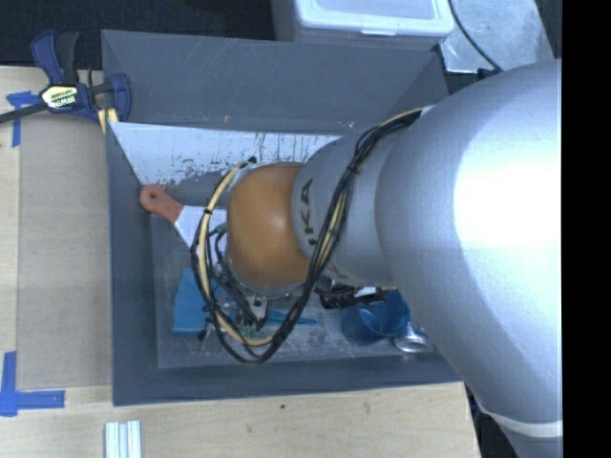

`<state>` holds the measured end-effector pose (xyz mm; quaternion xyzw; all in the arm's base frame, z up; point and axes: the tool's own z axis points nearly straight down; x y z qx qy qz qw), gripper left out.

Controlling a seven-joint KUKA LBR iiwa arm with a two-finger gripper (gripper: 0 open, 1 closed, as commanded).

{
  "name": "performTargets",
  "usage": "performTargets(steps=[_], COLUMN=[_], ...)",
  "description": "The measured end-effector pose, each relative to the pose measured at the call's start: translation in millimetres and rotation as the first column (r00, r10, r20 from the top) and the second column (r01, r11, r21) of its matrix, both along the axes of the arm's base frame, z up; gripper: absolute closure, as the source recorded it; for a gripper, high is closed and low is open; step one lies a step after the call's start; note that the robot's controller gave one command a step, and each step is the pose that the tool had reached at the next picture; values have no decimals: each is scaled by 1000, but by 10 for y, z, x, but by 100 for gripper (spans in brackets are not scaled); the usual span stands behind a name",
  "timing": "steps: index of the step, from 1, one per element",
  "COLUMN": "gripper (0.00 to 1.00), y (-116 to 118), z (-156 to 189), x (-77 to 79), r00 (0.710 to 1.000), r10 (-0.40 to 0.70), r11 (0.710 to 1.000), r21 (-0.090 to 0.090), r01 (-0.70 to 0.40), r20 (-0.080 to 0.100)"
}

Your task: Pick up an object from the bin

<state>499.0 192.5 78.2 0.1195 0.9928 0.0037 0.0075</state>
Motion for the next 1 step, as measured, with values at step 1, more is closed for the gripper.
performTargets(steps=[1], gripper=[100], y=[-10], z=[201], x=[-19], r00=[1000], r10=[-1], r11=[1000], r21=[-3], r01=[1], r20=[-7])
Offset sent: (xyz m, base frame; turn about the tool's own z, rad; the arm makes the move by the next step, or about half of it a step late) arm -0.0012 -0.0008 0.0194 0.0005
